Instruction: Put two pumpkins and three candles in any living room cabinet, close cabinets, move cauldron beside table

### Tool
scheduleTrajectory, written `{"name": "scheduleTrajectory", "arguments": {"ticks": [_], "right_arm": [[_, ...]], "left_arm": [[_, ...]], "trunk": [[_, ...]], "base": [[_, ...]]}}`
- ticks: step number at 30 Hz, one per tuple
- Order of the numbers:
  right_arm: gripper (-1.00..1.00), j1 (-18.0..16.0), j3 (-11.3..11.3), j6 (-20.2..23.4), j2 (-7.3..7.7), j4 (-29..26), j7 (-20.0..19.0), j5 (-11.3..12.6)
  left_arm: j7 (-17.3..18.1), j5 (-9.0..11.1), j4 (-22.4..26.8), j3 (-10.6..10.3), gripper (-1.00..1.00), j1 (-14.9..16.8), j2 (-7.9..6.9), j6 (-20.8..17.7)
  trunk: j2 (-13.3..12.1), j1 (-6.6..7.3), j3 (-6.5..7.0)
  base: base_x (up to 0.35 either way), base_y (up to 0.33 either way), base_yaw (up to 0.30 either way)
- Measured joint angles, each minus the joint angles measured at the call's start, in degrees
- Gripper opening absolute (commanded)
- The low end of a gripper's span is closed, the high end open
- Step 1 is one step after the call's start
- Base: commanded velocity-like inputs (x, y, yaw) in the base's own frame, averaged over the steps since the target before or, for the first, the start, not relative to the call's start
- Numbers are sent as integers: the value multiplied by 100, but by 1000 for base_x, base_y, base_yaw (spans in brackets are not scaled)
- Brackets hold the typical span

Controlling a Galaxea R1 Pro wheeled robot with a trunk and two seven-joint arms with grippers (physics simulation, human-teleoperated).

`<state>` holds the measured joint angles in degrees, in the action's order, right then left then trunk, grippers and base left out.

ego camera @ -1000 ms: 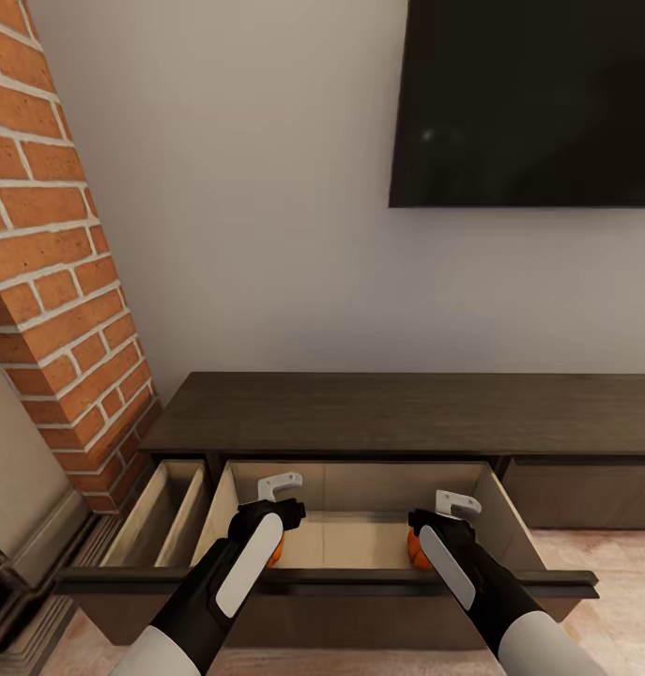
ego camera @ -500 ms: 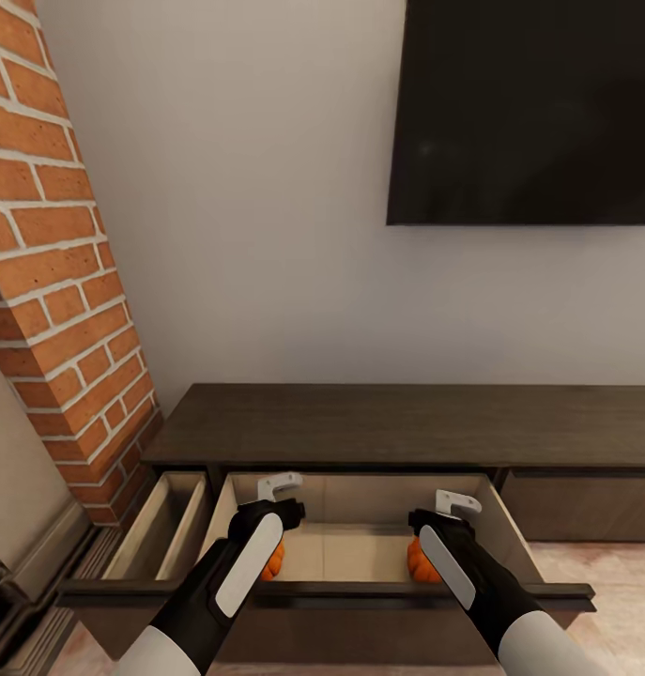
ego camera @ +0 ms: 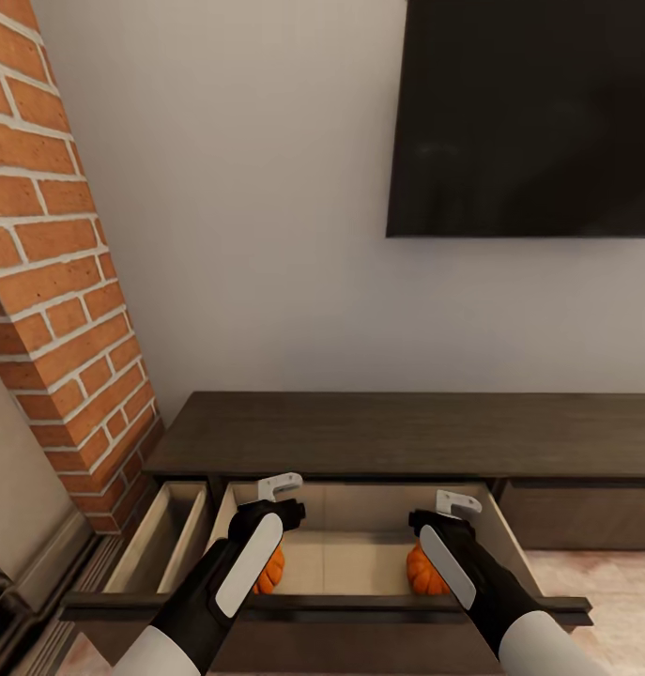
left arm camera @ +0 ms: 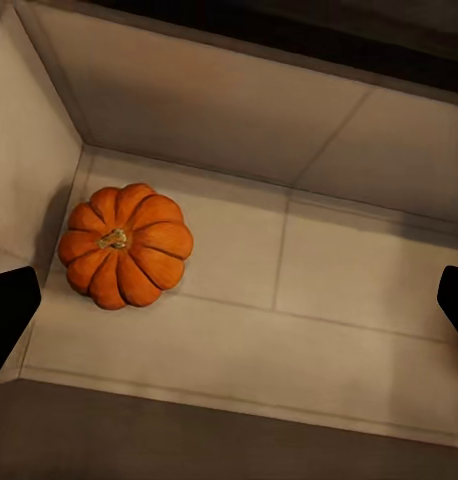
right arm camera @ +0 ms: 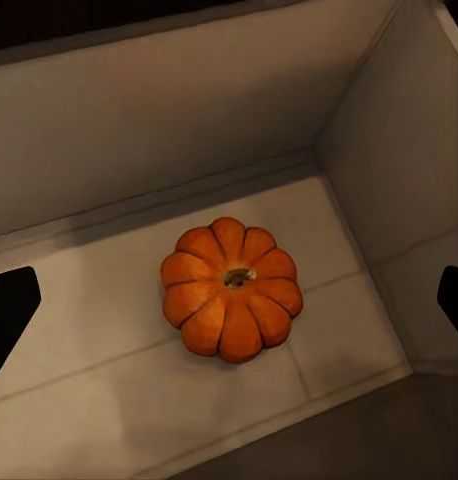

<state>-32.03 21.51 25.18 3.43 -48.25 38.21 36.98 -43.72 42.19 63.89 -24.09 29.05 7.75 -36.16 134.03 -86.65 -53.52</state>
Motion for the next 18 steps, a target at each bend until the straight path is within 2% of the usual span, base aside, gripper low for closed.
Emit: {"name": "scheduleTrajectory", "arguments": {"ticks": [14, 18], "right_arm": [[100, 0, 0, 0, 0, 0, -1, 0], [100, 0, 0, 0, 0, 0, 0, 0]], "left_arm": [[1, 0, 2, 1, 100, 0, 0, 0], [-1, 0, 3, 1, 100, 0, 0, 0]], "trunk": [[-562, 305, 251], [-722, 395, 323]], "base": [[-176, 70, 0], [-57, 17, 0]]}}
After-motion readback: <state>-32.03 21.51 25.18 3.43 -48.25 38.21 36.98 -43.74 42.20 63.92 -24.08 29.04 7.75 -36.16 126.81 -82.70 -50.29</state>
